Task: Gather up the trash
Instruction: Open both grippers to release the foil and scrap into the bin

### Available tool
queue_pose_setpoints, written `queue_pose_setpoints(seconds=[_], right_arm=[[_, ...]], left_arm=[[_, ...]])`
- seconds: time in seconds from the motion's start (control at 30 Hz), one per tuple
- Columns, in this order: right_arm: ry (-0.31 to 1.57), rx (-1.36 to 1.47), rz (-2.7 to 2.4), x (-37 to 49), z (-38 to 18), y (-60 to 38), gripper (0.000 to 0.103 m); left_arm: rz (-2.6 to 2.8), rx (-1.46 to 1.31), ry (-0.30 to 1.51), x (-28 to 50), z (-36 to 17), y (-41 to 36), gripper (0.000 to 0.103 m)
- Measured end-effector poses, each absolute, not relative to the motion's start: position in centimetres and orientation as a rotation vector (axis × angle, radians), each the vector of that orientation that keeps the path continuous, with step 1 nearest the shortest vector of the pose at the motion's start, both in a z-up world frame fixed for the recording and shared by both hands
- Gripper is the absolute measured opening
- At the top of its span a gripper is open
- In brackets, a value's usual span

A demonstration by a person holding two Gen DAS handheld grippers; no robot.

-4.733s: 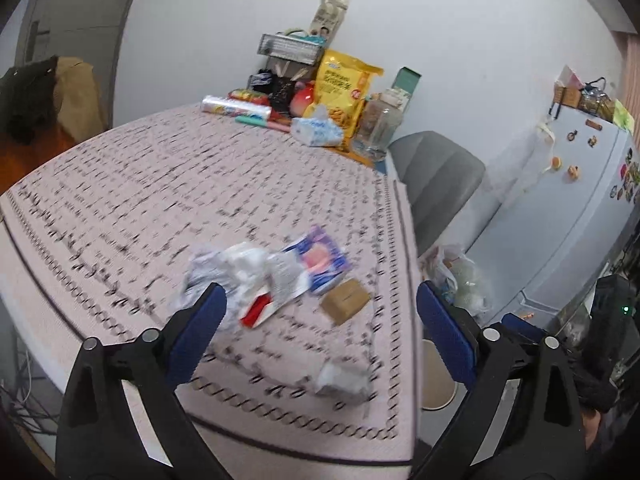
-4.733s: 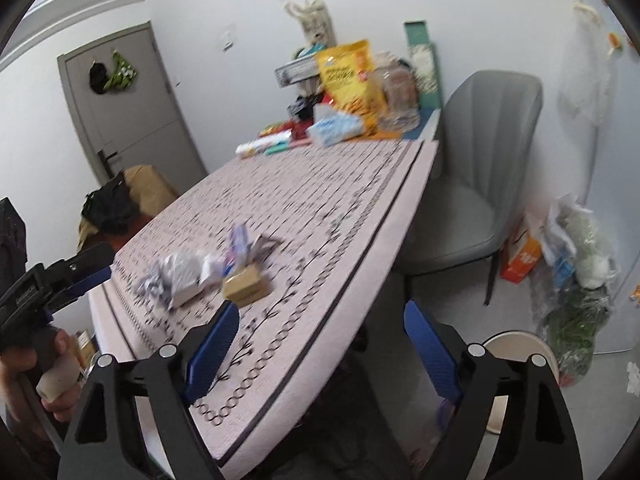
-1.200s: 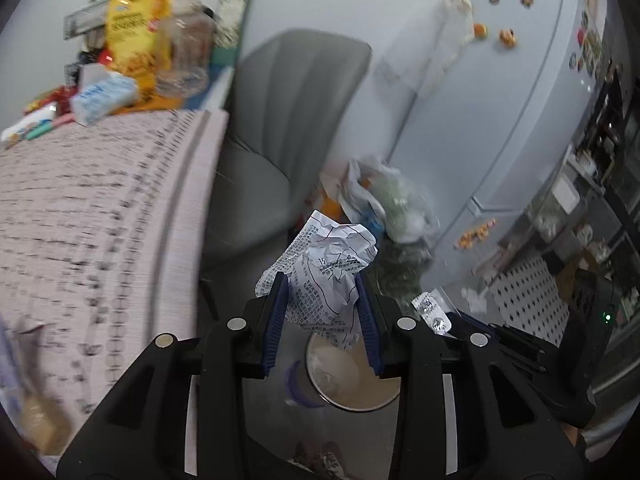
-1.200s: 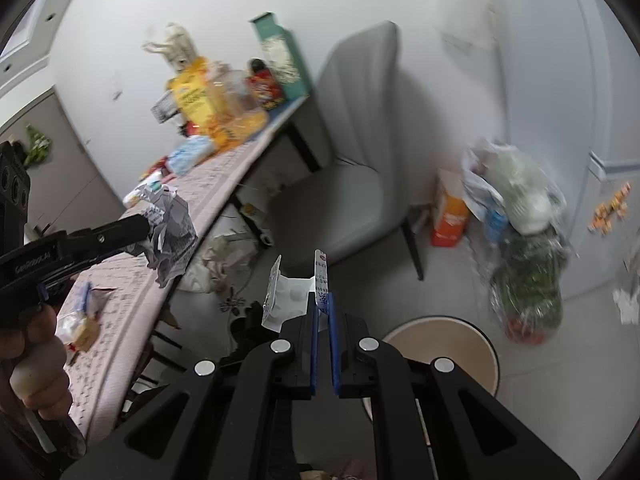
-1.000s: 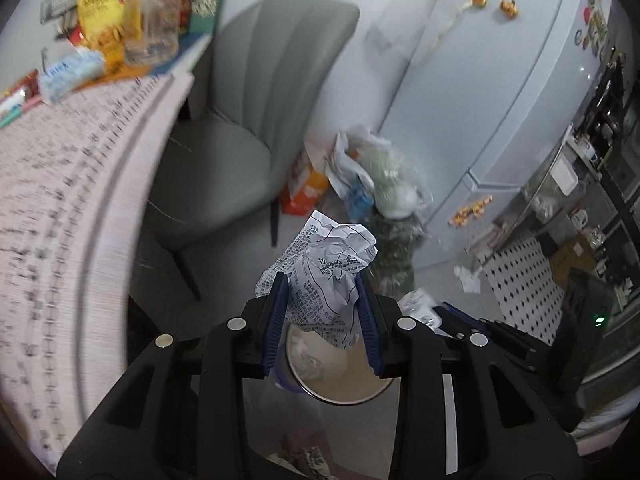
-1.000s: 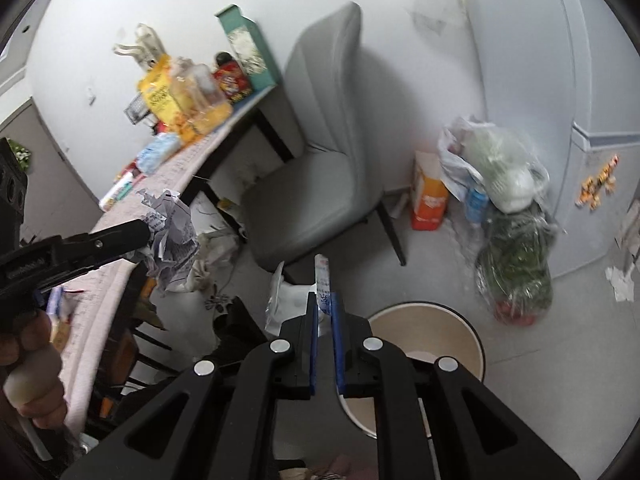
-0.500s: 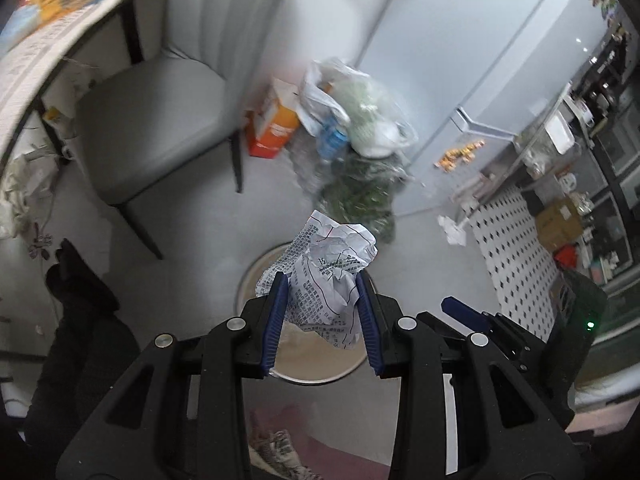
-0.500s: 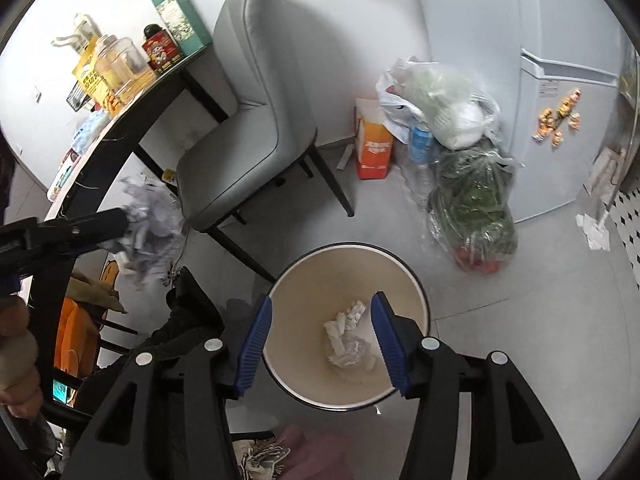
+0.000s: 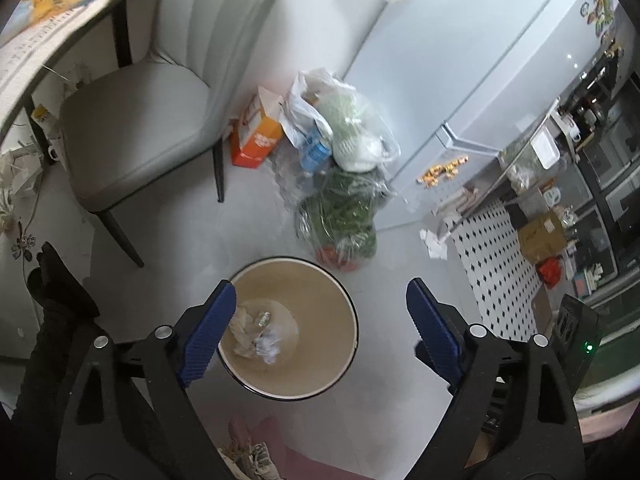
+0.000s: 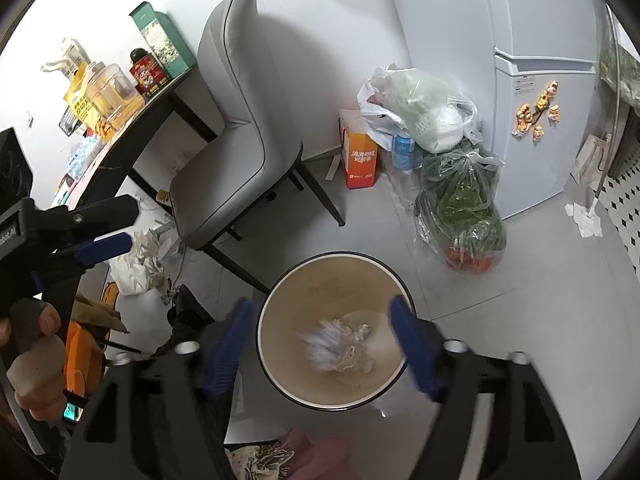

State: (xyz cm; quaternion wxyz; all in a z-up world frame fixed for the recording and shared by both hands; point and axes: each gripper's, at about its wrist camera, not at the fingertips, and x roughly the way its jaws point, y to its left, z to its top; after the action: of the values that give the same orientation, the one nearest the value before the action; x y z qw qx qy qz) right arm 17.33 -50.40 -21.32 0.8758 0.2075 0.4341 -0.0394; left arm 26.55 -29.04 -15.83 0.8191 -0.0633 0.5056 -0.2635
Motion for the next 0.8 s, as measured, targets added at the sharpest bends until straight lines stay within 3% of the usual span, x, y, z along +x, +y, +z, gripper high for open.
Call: queue_pose_setpoints(seconds=[0.13,0.37,0.8], right_arm=[[0.873,0.407,-0.086,17.4,-20.0,-49.3,0.095],[0.839,0.398,-0.083,17.6,-17.2,-46.8,0.095],[0.721,0.313,-0.004,17.2,-10.2,-39.1,0.095]], left_arm=[[-0.536,-0.149,1.044,26.4,-14.6,-27.7,0.092],[-0.523,-0.183,0.941,25.0,-11.0,-24.7,0.097],[-0.348,-0.243,0.720,21.4,-4.4,-14.9,0.097]])
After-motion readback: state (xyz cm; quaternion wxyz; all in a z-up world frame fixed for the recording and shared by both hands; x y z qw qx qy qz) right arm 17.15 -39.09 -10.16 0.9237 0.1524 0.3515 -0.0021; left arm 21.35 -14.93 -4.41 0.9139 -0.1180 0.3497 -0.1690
